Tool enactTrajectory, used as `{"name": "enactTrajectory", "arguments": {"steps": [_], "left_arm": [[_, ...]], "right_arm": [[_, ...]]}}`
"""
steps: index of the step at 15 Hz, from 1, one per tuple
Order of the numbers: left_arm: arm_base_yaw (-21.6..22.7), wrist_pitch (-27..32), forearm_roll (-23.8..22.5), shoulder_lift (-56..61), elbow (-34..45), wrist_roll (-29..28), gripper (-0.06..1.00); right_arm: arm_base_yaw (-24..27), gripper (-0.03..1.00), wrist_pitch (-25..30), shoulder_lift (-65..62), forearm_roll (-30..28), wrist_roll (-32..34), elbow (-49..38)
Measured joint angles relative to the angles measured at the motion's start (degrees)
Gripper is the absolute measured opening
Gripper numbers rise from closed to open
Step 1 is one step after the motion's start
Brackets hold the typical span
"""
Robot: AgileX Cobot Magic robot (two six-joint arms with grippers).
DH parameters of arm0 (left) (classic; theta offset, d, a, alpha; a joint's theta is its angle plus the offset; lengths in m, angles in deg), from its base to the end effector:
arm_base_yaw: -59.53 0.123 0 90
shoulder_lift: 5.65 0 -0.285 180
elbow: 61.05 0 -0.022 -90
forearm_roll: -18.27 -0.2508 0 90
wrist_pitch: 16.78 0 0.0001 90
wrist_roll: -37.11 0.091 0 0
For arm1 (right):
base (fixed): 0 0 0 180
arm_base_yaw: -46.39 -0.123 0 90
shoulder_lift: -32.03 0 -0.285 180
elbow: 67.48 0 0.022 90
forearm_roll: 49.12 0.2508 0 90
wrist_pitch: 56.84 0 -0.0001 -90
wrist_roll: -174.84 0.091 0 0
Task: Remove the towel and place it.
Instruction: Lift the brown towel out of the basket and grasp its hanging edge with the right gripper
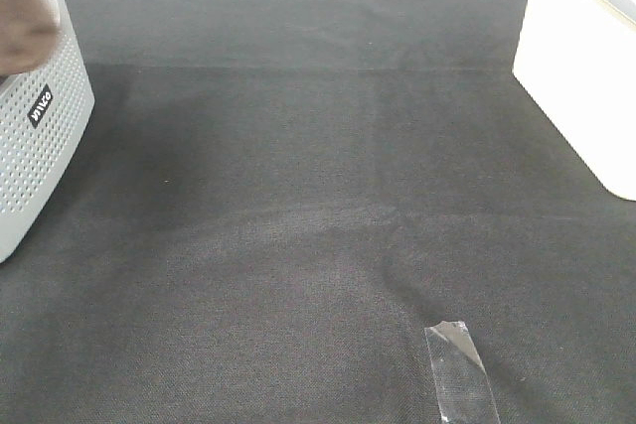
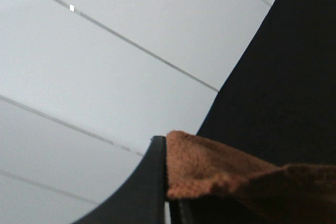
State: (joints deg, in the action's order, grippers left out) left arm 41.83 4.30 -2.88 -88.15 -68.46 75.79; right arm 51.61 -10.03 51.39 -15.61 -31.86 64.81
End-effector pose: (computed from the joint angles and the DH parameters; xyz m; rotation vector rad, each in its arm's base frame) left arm 0.2793 -0.0767 0.4836 0.9650 1.3943 0.6457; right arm 0.0356 0.0336 0.3087 -0.2331 1.8649 0.3020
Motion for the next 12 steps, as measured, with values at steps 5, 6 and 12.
{"name": "enactTrajectory", "arguments": {"steps": [5,6,12], "left_arm": [[-11.12,-6.53,-0.29,0.00,0.00,5.96,0.00],[-11.86,-6.53,-0.40,0.00,0.00,5.96,0.00],[-14.90,-8.77,-0.40,0.00,0.00,5.96,0.00]], "right_arm": [[0.00,0.76,-6.88,21.54,33.92,-44.58,0.00],[0.00,0.76,-5.73,26.36,40.34,-55.41,0.00],[-0.11,0.76,16.16,62.74,65.49,-92.30,7.39]]}}
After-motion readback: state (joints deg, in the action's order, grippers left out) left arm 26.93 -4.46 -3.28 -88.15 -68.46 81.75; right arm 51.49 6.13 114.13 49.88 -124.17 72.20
